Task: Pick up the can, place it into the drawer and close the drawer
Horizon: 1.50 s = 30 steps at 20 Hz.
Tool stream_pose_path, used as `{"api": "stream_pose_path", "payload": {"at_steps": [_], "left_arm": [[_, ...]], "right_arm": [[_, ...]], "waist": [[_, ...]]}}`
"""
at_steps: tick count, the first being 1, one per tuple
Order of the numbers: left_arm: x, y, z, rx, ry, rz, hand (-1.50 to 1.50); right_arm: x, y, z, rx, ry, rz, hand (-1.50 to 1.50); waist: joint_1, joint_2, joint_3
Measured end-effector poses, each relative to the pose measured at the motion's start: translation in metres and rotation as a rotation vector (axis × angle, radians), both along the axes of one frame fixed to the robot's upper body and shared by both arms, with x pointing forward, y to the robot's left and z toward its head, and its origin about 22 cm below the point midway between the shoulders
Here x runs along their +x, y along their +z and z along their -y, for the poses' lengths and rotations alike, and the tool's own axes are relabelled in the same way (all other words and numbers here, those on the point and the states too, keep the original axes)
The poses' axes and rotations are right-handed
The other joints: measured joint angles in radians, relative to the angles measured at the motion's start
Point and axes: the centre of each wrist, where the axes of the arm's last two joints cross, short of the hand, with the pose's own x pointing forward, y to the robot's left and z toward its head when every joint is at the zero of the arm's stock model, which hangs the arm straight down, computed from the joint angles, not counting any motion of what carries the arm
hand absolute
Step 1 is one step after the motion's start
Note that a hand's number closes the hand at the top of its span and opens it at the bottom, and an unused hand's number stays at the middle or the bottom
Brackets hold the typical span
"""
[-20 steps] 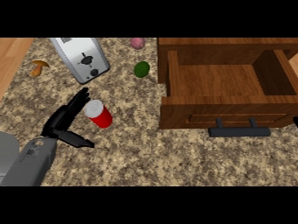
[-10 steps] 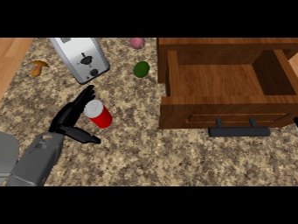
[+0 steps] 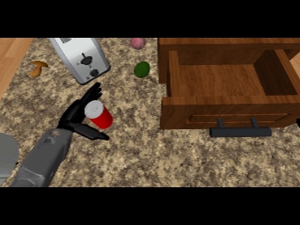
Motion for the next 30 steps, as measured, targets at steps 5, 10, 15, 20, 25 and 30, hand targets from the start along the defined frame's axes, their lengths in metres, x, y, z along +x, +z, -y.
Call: {"api": "stream_pose_path", "payload": {"at_steps": [5, 10, 15, 20, 25, 30], "left_arm": [[0.005, 0.002, 0.014, -0.006, -0.025, 0.001, -1.5], [0.007, 0.001, 0.024, -0.016, -0.049, 0.009, 1.5], [0.009, 0.001, 0.03, -0.039, -0.071, 0.024, 1.5], [0.011, 0.004, 0.037, -0.087, -0.109, 0.003, 1.5], [0.005, 0.002, 0.025, -0.109, 0.047, 0.012, 1.5], [-0.014, -0.007, -0.009, -0.129, 0.353, 0.046, 1.5]], "right_arm": [[-0.004, 0.006, 0.005, 0.002, 0.001, 0.0, -1.5], [-0.009, 0.006, 0.006, 0.007, 0.005, 0.002, -1.5], [-0.007, 0.001, 0.01, 0.019, 0.004, 0.01, -1.5], [-0.004, 0.009, 0.005, 0.022, -0.003, 0.013, -1.5], [-0.007, 0.005, 0.003, 0.023, -0.016, 0.008, -1.5], [-0.014, 0.007, 0.008, 0.02, -0.03, 0.007, -1.5]], "waist": [[0.001, 0.0, 0.0], [-0.002, 0.001, 0.0], [-0.001, 0.001, 0.0], [0.004, -0.001, 0.0], [0.017, -0.006, 0.001], [0.03, -0.01, 0.002]]}}
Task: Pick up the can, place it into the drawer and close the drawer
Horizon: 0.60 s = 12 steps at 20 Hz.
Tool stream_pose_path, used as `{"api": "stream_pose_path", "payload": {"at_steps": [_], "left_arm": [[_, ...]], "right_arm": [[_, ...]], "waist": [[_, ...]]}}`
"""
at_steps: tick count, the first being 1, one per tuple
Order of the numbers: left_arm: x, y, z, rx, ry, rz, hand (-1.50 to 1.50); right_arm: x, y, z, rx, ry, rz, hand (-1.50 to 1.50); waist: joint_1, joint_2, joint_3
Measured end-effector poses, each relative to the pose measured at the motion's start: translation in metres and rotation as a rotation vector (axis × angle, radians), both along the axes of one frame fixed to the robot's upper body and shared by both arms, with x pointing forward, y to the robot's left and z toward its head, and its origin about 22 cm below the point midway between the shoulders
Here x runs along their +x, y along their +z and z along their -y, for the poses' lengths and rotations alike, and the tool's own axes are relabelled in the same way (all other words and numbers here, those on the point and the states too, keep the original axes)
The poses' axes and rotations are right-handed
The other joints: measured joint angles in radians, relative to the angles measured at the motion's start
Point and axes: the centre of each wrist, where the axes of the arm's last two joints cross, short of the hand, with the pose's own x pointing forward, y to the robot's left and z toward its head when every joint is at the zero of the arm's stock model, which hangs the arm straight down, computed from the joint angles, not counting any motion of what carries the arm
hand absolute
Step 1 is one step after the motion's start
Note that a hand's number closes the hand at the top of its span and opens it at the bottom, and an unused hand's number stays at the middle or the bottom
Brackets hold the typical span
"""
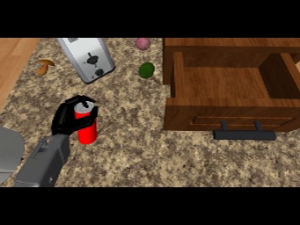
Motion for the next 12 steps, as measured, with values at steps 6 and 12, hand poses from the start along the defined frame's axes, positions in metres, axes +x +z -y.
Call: {"api": "stream_pose_path", "payload": {"at_steps": [6, 12], "left_arm": [[0.002, 0.025, 0.012, -0.015, 0.073, 0.054, 1.5], [0.01, 0.079, 0.043, 0.012, 0.025, 0.093, 1.5]], "right_arm": [[-0.004, -0.001, -0.002, 0.006, -0.006, 0.005, -1.5], [-0.005, -0.003, 0.006, 0.004, -0.002, 0.008, -1.5]], "waist": [[-0.002, -0.001, 0.0], [-0.004, -0.001, 0.0]]}}
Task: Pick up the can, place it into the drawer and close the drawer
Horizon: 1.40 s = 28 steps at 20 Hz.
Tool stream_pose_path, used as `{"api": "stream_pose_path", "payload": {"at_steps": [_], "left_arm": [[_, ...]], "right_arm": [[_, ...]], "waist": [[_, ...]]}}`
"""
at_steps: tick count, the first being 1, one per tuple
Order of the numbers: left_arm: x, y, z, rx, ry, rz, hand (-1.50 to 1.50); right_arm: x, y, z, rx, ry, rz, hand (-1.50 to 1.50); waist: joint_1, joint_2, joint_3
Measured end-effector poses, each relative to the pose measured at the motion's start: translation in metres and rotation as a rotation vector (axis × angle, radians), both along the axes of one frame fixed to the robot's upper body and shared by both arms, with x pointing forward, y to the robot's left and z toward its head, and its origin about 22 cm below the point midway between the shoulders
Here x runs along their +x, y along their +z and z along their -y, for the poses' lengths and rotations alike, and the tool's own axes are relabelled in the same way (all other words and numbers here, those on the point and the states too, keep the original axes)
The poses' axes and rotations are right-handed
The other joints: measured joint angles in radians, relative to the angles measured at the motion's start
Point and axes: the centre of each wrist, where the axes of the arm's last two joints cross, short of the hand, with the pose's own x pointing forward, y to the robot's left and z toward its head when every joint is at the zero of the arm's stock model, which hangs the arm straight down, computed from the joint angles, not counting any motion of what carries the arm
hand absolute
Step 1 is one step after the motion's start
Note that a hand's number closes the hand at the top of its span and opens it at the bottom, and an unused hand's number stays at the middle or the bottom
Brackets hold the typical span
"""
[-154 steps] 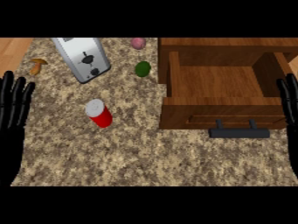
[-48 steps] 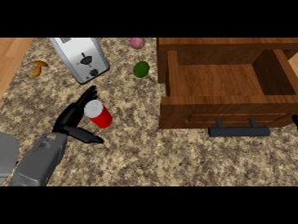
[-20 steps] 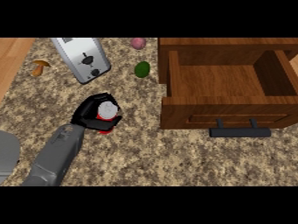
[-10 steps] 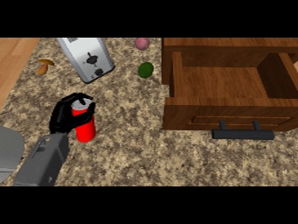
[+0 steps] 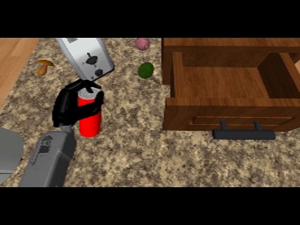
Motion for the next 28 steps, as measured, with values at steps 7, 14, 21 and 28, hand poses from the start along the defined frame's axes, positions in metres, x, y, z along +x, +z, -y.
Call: {"api": "stream_pose_path", "payload": {"at_steps": [7, 14, 21, 28], "left_arm": [[0.0, 0.065, 0.042, 0.038, -0.045, 0.062, 1.5], [0.014, 0.123, 0.095, 0.06, -0.098, 0.075, 1.5], [0.021, 0.174, 0.149, 0.093, -0.131, 0.113, 1.5], [0.041, 0.218, 0.195, 0.116, -0.139, 0.134, 1.5]], "right_arm": [[-0.003, 0.007, -0.001, 0.0, -0.002, 0.013, -1.5], [-0.005, 0.008, 0.004, 0.005, 0.003, 0.02, -1.5], [-0.004, 0.01, -0.004, -0.001, -0.01, 0.024, -1.5], [0.005, 0.006, 0.0, -0.007, 0.004, 0.023, -1.5]], "waist": [[-0.008, 0.003, -0.001], [-0.018, 0.005, -0.001], [-0.024, 0.007, -0.001], [-0.032, 0.009, -0.001]]}}
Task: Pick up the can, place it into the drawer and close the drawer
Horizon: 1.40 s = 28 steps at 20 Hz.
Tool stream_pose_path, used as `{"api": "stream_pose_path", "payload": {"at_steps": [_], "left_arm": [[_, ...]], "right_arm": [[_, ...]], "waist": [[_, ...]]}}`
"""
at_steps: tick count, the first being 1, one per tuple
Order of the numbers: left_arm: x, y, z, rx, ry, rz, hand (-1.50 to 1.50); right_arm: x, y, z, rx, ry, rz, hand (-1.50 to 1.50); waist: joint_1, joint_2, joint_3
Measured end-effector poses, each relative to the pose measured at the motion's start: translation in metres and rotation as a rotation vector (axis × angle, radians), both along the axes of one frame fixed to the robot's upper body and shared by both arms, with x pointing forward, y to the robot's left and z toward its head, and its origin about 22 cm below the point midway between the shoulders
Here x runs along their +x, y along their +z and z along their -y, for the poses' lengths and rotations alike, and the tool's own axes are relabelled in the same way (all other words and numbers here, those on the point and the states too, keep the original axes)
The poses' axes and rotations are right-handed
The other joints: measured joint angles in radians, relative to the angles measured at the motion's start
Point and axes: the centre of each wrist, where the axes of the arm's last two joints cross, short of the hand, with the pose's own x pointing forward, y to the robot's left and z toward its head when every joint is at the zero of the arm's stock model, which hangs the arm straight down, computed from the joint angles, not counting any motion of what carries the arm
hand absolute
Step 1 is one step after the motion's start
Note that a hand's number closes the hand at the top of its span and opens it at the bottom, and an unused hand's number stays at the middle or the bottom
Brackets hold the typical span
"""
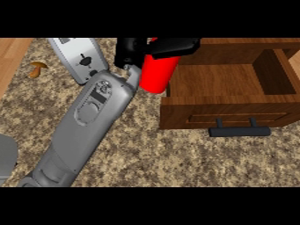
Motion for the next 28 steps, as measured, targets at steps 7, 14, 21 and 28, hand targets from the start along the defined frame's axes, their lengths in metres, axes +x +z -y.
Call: {"api": "stream_pose_path", "payload": {"at_steps": [7, 14, 21, 28], "left_arm": [[0.017, 0.023, 0.029, 0.023, -0.002, -0.012, 1.5], [0.029, 0.037, 0.051, 0.059, 0.012, -0.024, 1.5], [0.037, 0.04, 0.065, 0.102, 0.029, -0.032, 1.5], [0.045, 0.025, 0.065, 0.123, 0.048, -0.055, 1.5]], "right_arm": [[0.006, 0.0, -0.003, 0.002, -0.005, -0.003, -1.5], [0.004, -0.002, -0.006, 0.005, 0.006, -0.007, -1.5], [0.012, -0.002, -0.005, 0.001, 0.016, 0.006, -1.5], [0.02, 0.001, -0.007, -0.003, 0.028, 0.008, -1.5]], "waist": [[-0.006, 0.002, 0.0], [-0.018, 0.004, 0.0], [-0.033, 0.009, 0.001], [-0.053, 0.015, 0.002]]}}
